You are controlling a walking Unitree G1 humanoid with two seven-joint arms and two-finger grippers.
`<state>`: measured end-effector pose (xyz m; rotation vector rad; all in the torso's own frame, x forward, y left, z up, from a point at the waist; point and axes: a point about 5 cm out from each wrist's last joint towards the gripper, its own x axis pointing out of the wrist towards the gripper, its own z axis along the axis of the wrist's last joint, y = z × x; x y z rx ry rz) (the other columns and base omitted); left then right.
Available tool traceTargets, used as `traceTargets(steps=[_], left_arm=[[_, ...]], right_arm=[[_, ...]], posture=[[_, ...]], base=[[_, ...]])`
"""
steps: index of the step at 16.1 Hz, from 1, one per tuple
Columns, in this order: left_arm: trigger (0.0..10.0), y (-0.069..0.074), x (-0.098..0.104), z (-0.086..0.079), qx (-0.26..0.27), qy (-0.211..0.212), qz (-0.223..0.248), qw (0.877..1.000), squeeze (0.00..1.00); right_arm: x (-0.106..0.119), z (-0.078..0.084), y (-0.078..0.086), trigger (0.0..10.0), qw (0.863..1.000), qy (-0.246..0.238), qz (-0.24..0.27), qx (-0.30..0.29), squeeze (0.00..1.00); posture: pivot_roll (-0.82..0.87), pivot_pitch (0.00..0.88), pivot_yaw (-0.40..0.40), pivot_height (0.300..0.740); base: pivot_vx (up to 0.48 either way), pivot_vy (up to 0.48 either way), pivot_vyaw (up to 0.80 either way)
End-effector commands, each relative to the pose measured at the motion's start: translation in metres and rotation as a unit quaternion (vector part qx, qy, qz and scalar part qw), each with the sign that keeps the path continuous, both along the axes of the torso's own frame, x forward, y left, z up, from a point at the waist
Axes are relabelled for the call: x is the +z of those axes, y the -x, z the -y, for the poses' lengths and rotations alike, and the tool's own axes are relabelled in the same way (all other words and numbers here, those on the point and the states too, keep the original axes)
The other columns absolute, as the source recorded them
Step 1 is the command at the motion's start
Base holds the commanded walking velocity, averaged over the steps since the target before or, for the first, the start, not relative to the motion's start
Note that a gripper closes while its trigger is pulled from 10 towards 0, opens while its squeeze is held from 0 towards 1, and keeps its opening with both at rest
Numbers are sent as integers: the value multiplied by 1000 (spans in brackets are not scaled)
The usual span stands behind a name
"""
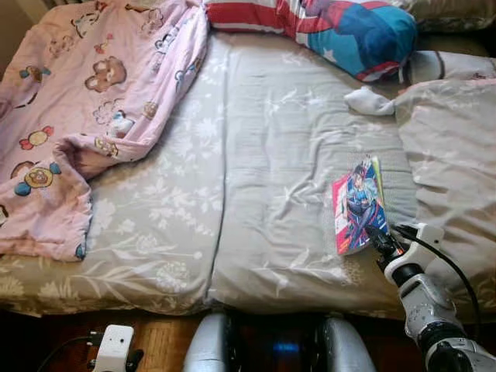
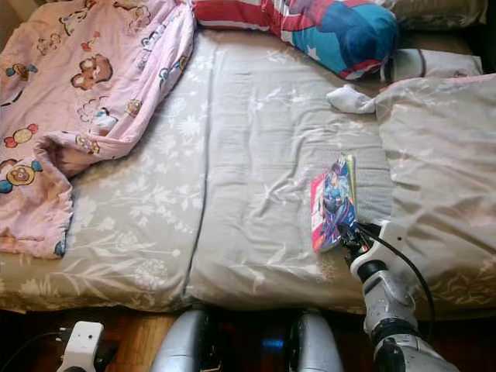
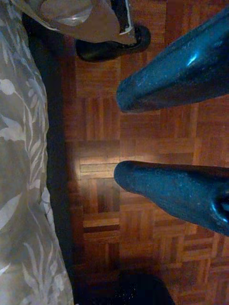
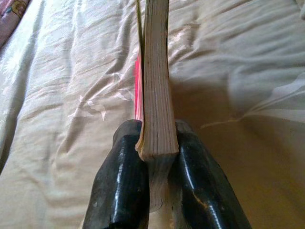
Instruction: Clean up the room
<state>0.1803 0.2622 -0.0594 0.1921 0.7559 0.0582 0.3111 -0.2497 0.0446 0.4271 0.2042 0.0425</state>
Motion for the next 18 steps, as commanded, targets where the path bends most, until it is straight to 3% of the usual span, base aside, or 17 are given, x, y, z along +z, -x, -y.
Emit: traceTargets(steps=[1,7,8,10,15,17,18], left_arm=[[10000,19,-8,-6,7,-7,-37,999,0],[10000,21,-9,-7,7,-7,-41,999,0],[10000,21,-9,-7,7,-7,-42,999,0],[10000,21,-9,-7,7,-7,-43,999,0],[10000,20,-9,-6,8,-7,-43,999,0],[10000,19,-9,-5,8,-5,-43,999,0],[10000,19,-9,-5,8,-4,-43,999,0]], right_arm=[[-3,3,4,10000,1000,3,-2,-3,0],[-8,9,10,10000,999,27,-27,-1,0],[-8,10,10,10000,999,33,-31,-2,125],[-7,14,10,10000,998,43,-35,-16,1000],[-19,20,21,10000,994,61,-62,-63,1000],[-25,33,32,10000,987,70,-78,-120,1000],[-26,41,37,10000,981,81,-88,-153,949]], posture=[[223,284,115,643],[221,291,115,643],[220,291,116,643],[218,289,117,643],[218,280,114,643],[214,279,114,643],[211,278,113,643]], base=[[0,0,0],[0,0,0],[0,0,0],[0,0,0],[0,0,0],[0,0,0],[0,0,0]])
